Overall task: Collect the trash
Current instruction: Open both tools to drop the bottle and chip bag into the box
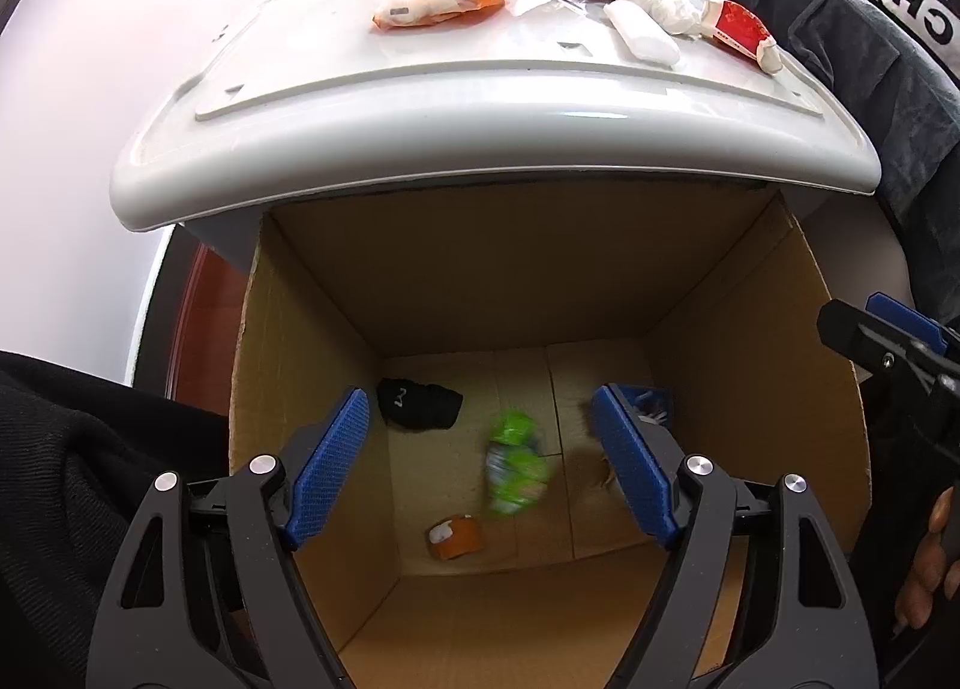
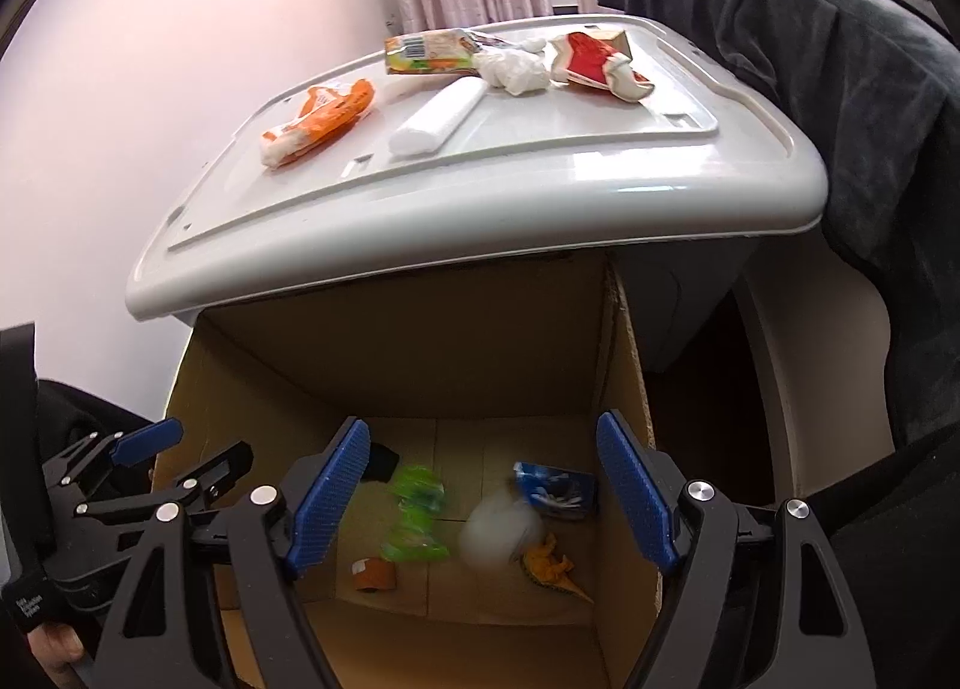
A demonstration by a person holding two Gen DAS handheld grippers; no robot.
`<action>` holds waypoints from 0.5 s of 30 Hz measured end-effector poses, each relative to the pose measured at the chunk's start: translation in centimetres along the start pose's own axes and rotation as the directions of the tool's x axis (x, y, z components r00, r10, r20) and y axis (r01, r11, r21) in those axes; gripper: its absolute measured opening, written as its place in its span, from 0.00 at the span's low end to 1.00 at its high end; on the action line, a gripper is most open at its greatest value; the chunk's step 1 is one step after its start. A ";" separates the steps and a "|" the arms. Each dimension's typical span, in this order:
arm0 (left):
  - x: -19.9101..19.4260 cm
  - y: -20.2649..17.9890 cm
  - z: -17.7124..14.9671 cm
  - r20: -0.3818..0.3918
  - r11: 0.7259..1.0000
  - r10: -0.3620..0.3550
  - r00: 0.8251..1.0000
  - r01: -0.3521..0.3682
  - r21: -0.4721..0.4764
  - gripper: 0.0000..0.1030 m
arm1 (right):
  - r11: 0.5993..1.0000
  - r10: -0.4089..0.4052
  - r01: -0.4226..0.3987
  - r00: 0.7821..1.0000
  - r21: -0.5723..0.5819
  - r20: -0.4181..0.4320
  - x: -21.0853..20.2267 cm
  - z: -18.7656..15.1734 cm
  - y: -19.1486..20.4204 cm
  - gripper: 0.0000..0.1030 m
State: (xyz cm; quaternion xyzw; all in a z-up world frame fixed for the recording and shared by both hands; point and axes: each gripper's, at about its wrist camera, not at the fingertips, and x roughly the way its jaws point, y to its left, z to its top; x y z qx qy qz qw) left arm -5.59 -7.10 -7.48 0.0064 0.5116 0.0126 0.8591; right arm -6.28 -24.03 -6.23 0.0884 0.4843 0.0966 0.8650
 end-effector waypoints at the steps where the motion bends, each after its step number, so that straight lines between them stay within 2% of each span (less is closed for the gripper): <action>1: 0.0 0.0 0.0 0.001 1.000 -0.001 1.000 0.001 0.000 0.74 | 1.000 0.000 0.000 1.000 0.008 -0.001 0.0 0.0 -0.2 0.75; 6: 0.0 0.2 0.0 0.002 1.000 -0.007 1.000 0.007 -0.006 0.74 | 0.999 0.000 0.000 1.000 0.034 -0.001 0.0 0.0 -0.5 0.75; 15: -0.8 0.6 0.8 0.039 0.997 -0.075 0.996 0.076 -0.027 0.74 | 0.997 0.045 -0.044 0.999 0.065 -0.006 -0.3 1.7 -0.9 0.75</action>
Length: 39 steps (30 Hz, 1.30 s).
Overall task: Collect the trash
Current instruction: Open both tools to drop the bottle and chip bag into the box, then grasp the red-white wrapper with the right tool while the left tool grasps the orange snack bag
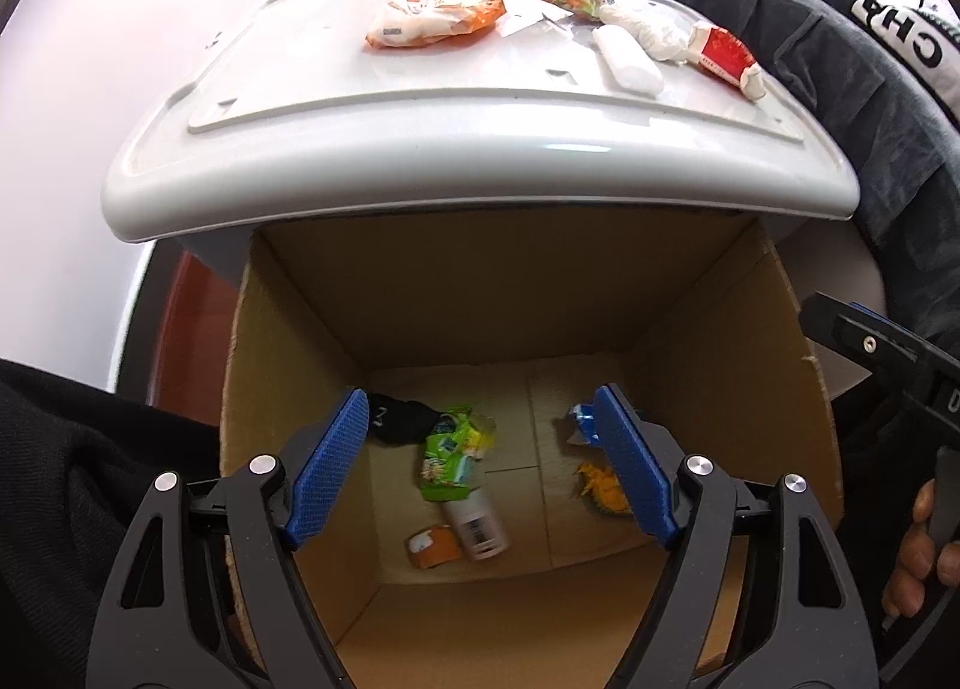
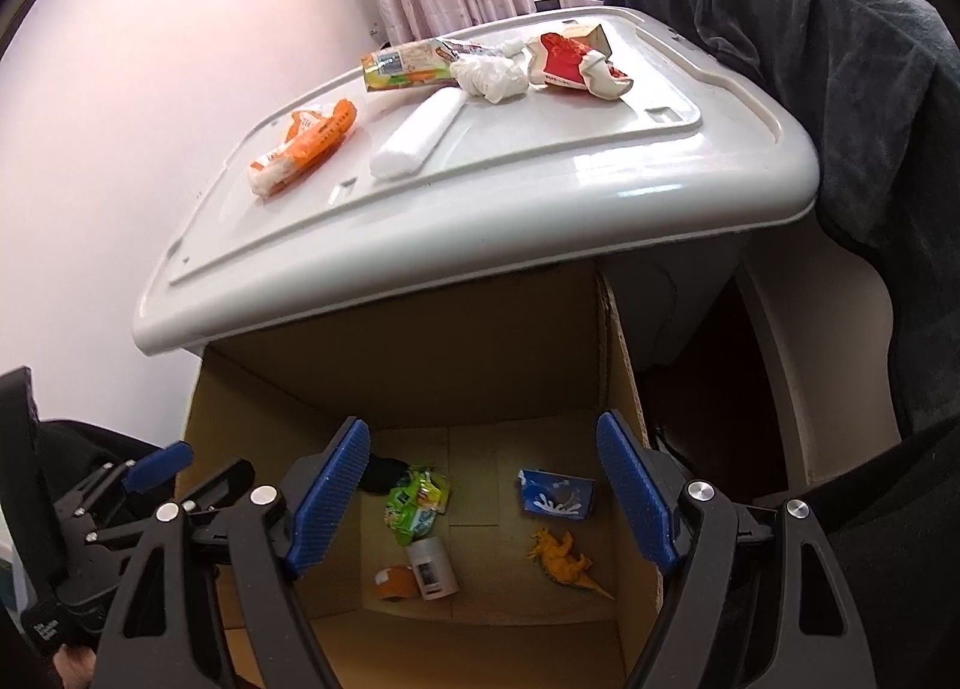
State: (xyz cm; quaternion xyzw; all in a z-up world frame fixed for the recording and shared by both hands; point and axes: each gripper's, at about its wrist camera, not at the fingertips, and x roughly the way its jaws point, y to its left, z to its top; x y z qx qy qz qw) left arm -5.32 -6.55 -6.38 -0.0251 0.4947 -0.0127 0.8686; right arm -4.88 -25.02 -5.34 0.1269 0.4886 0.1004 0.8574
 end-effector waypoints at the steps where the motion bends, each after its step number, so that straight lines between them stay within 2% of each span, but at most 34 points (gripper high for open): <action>1: -0.1 0.0 0.2 0.002 1.000 -0.006 1.000 0.006 -0.003 0.74 | 1.000 -0.001 0.001 1.000 0.000 0.005 0.0 0.8 -0.1 0.75; 8: -0.9 0.3 2.8 0.051 1.000 -0.006 0.999 0.007 -0.011 0.74 | 0.997 -0.056 0.060 0.995 -0.040 0.086 -0.3 6.6 -0.6 0.75; 16: -0.3 1.7 9.3 0.082 0.998 -0.037 0.996 0.041 -0.053 0.74 | 0.989 -0.133 0.140 0.983 -0.043 0.129 1.5 13.3 -2.7 0.77; 22: 1.9 1.9 13.7 0.125 0.997 -0.001 0.992 0.010 -0.078 0.74 | 0.981 -0.184 0.192 0.973 -0.039 0.142 4.1 17.5 -4.1 0.77; 26: 3.0 2.2 14.4 0.129 0.996 0.036 0.991 -0.025 -0.087 0.74 | 0.971 -0.211 0.223 0.969 -0.086 0.127 6.5 19.3 -4.6 0.78; 33: 4.2 2.6 14.4 0.096 0.994 0.010 0.995 0.000 -0.106 0.74 | 0.957 -0.243 0.250 0.968 -0.149 0.069 10.2 20.5 -4.9 0.78; 34: 4.2 2.6 14.4 0.071 0.996 -0.001 0.997 0.007 -0.091 0.74 | 0.958 -0.238 0.245 0.969 -0.151 0.062 10.7 20.7 -4.9 0.78; 39: 4.2 2.5 14.5 0.076 0.996 0.001 0.997 0.005 -0.084 0.74 | 0.952 -0.247 0.254 0.967 -0.170 0.065 11.5 21.1 -4.8 0.79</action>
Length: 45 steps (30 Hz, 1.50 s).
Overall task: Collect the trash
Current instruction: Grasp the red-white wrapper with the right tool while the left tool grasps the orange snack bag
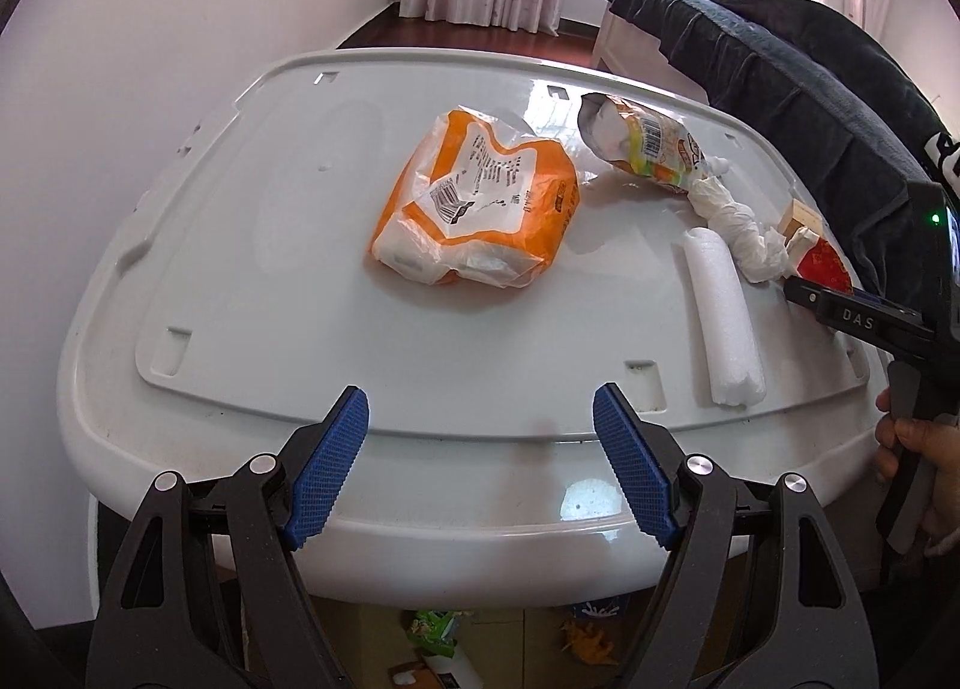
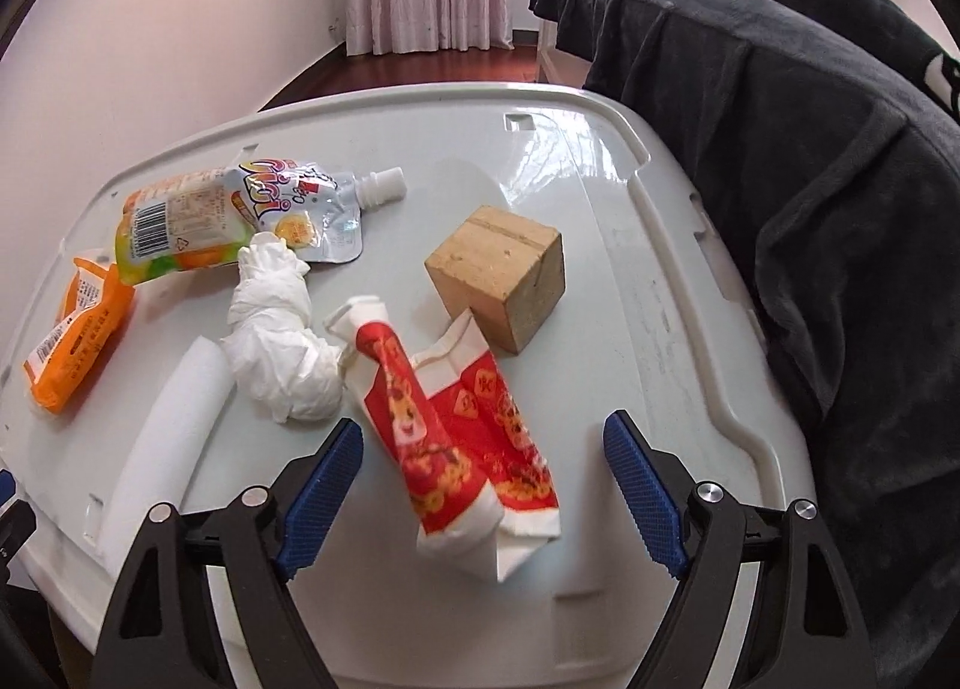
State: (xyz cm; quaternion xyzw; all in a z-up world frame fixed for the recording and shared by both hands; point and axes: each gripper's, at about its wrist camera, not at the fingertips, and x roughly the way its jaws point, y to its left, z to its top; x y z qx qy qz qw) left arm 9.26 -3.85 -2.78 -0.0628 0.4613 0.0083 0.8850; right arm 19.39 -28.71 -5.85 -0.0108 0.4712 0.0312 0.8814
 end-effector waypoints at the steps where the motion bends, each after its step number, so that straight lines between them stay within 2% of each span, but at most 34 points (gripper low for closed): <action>1: 0.0 0.0 0.0 0.001 1.000 0.002 1.000 -0.002 0.003 0.74 | 1.000 -0.001 0.001 1.000 -0.004 0.002 0.1 0.1 0.1 0.80; 5: 0.1 -0.3 -0.1 0.000 1.000 0.010 1.000 -0.010 0.016 0.74 | 1.000 -0.012 0.012 1.000 -0.019 0.017 0.2 0.1 0.6 0.77; 8: 0.2 -0.3 -0.2 -0.004 1.000 0.009 1.000 -0.009 0.016 0.74 | 0.999 -0.008 0.009 0.999 -0.035 0.036 -0.2 -0.1 1.2 0.62; 10: 0.2 -0.3 -0.3 -0.005 1.000 0.010 1.000 -0.010 0.017 0.74 | 0.998 -0.009 0.011 0.999 -0.058 0.043 -0.4 -0.1 1.9 0.48; 13: 0.1 -0.4 -0.5 -0.004 1.000 0.012 1.000 -0.012 0.023 0.74 | 0.998 -0.013 0.016 0.999 -0.061 0.046 -0.7 -0.5 2.4 0.38; 16: 0.0 -0.4 -0.7 0.000 0.999 0.016 1.000 -0.016 0.030 0.74 | 0.998 -0.021 0.024 0.999 -0.056 0.048 -1.1 -0.8 2.6 0.32; 27: -0.1 0.0 -0.6 -0.004 0.999 0.017 1.000 -0.017 0.029 0.74 | 0.998 0.009 -0.010 1.000 0.057 0.024 -3.4 -2.9 1.3 0.30; 34: 0.2 0.2 2.1 0.004 0.998 -0.014 1.000 0.013 0.055 0.74 | 0.994 0.028 -0.030 0.999 0.103 0.021 -3.9 -3.9 0.8 0.30; 41: 2.8 -0.7 6.5 0.007 0.986 -0.021 1.000 0.019 0.164 0.74 | 0.995 0.030 -0.031 0.999 0.095 0.021 -3.8 -4.0 0.9 0.31; 45: 4.7 -2.1 7.4 0.015 0.966 0.014 1.000 -0.017 0.259 0.74 | 0.995 0.033 -0.035 0.999 0.094 0.022 -3.8 -4.0 0.9 0.31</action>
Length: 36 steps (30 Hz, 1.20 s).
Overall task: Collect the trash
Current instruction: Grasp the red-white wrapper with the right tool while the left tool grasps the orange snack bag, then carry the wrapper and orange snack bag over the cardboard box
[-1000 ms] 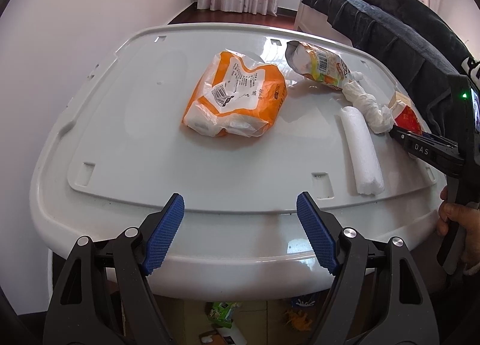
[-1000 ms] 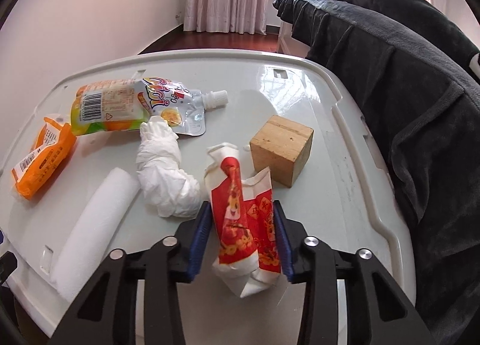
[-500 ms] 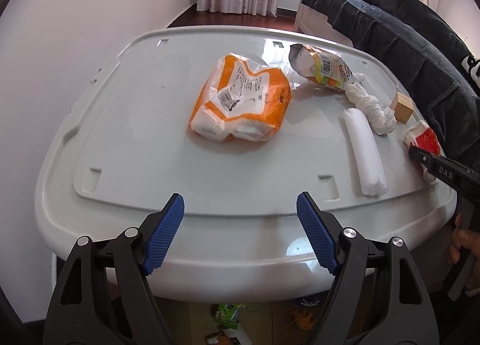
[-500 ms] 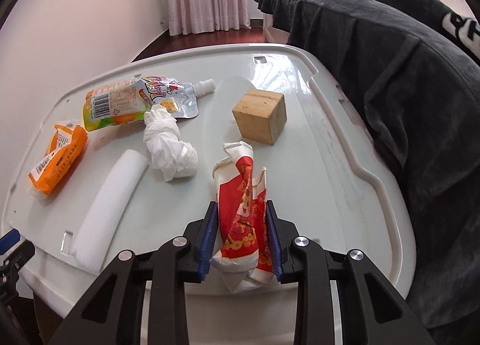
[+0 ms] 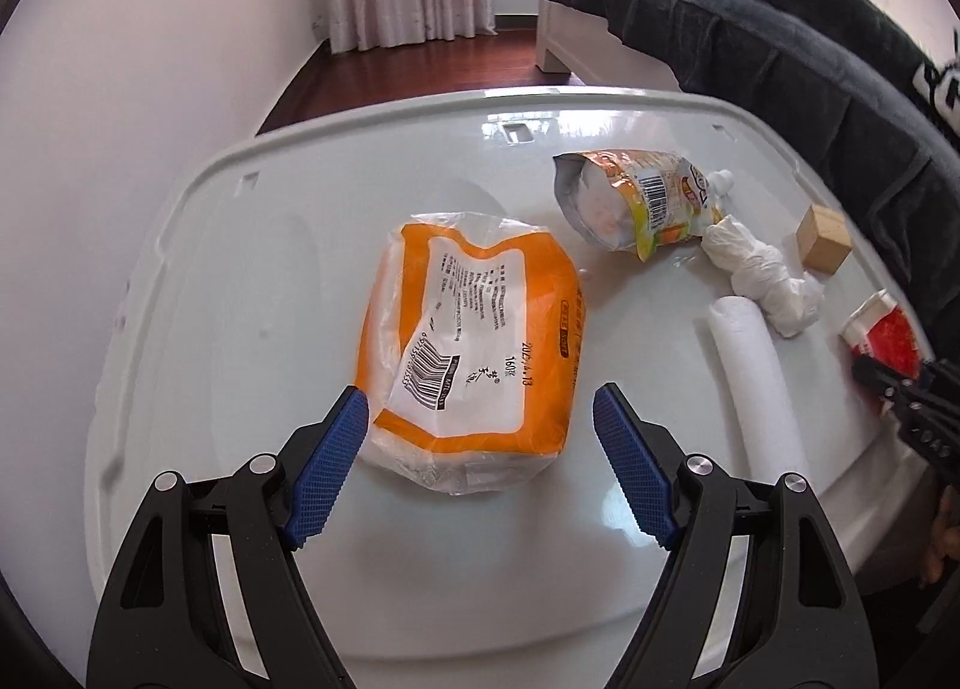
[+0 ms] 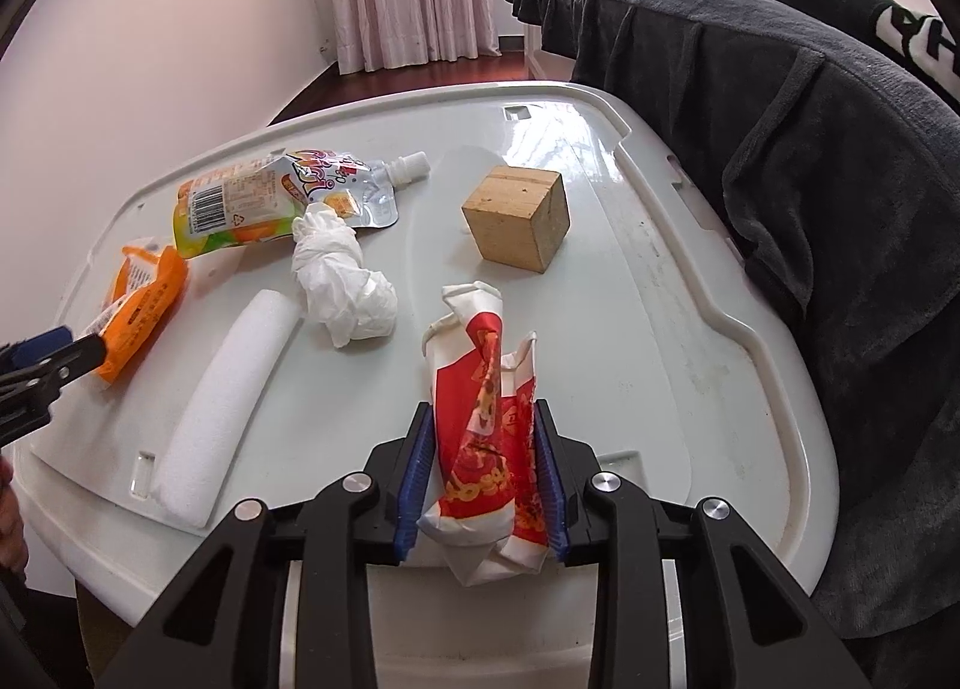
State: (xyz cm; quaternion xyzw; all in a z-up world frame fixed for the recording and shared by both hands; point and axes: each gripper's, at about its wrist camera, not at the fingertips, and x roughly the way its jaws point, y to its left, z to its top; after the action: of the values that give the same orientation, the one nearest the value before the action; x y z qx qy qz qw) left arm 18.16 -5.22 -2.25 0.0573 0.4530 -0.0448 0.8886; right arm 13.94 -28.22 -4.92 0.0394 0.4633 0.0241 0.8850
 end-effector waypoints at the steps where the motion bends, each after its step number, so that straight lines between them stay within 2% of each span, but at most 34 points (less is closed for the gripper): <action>1: 0.4 -0.4 0.1 0.007 0.999 0.016 1.000 -0.016 0.029 0.74 | 1.000 0.000 0.000 1.000 0.000 0.000 0.0 0.0 0.0 0.32; 6: 2.2 -2.5 0.0 0.044 0.984 0.088 0.995 -0.094 0.150 0.75 | 1.000 -0.002 0.002 1.000 -0.005 0.000 0.2 0.1 0.1 0.32; 8: 3.1 -2.9 -0.1 0.041 0.978 0.086 0.995 -0.093 0.185 0.75 | 1.000 0.001 -0.001 1.000 -0.004 -0.001 0.2 0.1 0.0 0.32; 11: 3.3 -2.4 0.4 0.019 0.986 0.053 0.998 -0.055 0.158 0.75 | 1.000 0.003 -0.003 1.000 -0.002 -0.001 0.3 0.2 -0.1 0.32; 12: 3.5 -1.9 0.7 0.009 0.990 0.040 0.999 -0.041 0.139 0.72 | 1.000 0.002 -0.002 1.000 -0.003 -0.001 0.3 0.2 -0.1 0.32; 13: 3.6 -1.7 0.8 0.001 0.991 0.025 1.000 -0.025 0.128 0.61 | 1.000 0.001 -0.001 1.000 -0.005 0.000 0.4 0.1 0.0 0.32; 14: 3.7 -1.6 0.9 -0.007 0.993 -0.012 1.000 0.013 0.113 0.56 | 1.000 0.001 -0.001 1.000 -0.005 0.000 0.4 0.1 0.0 0.32; 16: 3.7 -1.3 1.1 -0.009 0.995 -0.027 1.000 0.027 0.094 0.40 | 1.000 0.002 -0.002 1.000 -0.003 0.001 0.4 0.1 0.0 0.33; 21: 3.2 -0.9 0.9 0.018 0.995 -0.050 0.999 0.048 0.082 0.20 | 1.000 0.001 -0.001 1.000 -0.004 0.004 0.4 0.1 0.0 0.33; 24: 2.4 -0.6 0.4 0.025 0.997 -0.062 0.998 0.061 0.052 0.17 | 1.000 0.001 -0.001 1.000 -0.004 0.005 0.3 0.0 0.0 0.32; 29: 0.7 0.3 -0.4 0.026 0.999 -0.041 0.999 0.041 -0.011 0.16 | 1.000 0.022 -0.023 1.000 0.014 0.008 -0.1 0.0 -0.1 0.30; 36: -4.1 1.9 -1.7 0.089 0.992 -0.028 0.996 0.039 -0.123 0.15 | 0.998 0.058 -0.057 0.996 -0.009 0.067 -2.6 -0.4 1.2 0.30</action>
State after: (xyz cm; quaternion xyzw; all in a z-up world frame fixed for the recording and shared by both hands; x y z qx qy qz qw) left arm 14.59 -2.94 0.20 -0.0078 0.4167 -0.0337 0.9084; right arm 12.12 -27.25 -2.87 0.0502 0.4318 0.0500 0.8992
